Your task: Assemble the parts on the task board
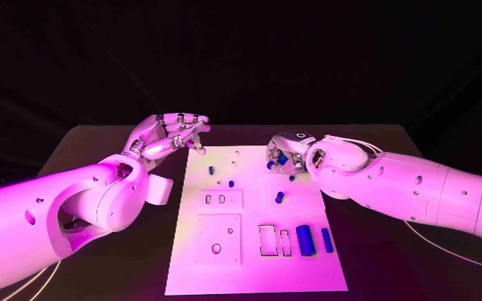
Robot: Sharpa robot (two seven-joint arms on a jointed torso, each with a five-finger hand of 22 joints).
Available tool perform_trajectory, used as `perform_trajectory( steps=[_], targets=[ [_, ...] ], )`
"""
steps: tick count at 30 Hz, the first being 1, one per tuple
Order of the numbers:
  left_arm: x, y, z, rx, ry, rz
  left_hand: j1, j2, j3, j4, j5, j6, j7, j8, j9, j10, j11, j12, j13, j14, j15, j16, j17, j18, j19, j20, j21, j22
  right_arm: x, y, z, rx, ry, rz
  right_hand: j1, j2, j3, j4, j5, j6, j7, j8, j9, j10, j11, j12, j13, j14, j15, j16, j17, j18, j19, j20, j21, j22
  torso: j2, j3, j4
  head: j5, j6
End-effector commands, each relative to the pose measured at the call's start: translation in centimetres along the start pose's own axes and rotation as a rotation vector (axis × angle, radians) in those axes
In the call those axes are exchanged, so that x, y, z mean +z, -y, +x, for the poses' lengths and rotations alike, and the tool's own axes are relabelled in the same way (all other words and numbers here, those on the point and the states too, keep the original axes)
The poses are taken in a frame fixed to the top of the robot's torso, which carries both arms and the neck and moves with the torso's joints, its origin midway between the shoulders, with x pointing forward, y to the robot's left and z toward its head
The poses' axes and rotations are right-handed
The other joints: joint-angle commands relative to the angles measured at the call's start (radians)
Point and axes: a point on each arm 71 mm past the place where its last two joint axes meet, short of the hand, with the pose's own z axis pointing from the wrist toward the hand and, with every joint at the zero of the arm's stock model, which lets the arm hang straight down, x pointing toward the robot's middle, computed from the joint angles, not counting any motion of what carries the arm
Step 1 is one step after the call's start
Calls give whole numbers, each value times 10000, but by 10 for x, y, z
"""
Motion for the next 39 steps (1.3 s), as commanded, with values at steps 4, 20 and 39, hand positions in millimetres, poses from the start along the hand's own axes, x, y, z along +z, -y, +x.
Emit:
perform_trajectory(
  steps=[4,20,39],
  targets=[
    [0,1,1,-107,-122,38,-32,-2,56,-14,-34,-75,30,-27,20,-71,13,-42,14,-98,-11,39,18,110,-96,-4,73,22,2,-3,-7,180,1019,232,174,150,100,-134,88,102,33,116,141,121,8,9,53,278,-56,58,-13,-163,65,-52,75,68,11,-4,12,10,36],
    [1,1,2,-124,-139,55,-4,3,88,-43,-35,-84,28,-32,31,-79,13,-44,18,-113,-10,49,24,113,-130,-1,121,53,21,-27,-16,130,2052,304,178,126,136,-196,100,80,67,135,210,127,27,-16,66,276,-50,82,-5,-172,75,-57,103,117,46,1,17,24,115],
    [3,6,5,-140,-254,155,0,2,93,-48,-36,-85,27,-33,33,-80,13,-44,19,-118,-10,49,25,113,-139,0,130,60,43,-44,-15,91,2134,180,126,88,135,-196,56,52,82,134,246,119,43,-38,71,275,-36,91,-8,-176,77,-49,114,137,165,-40,136,63,128]
  ],
)
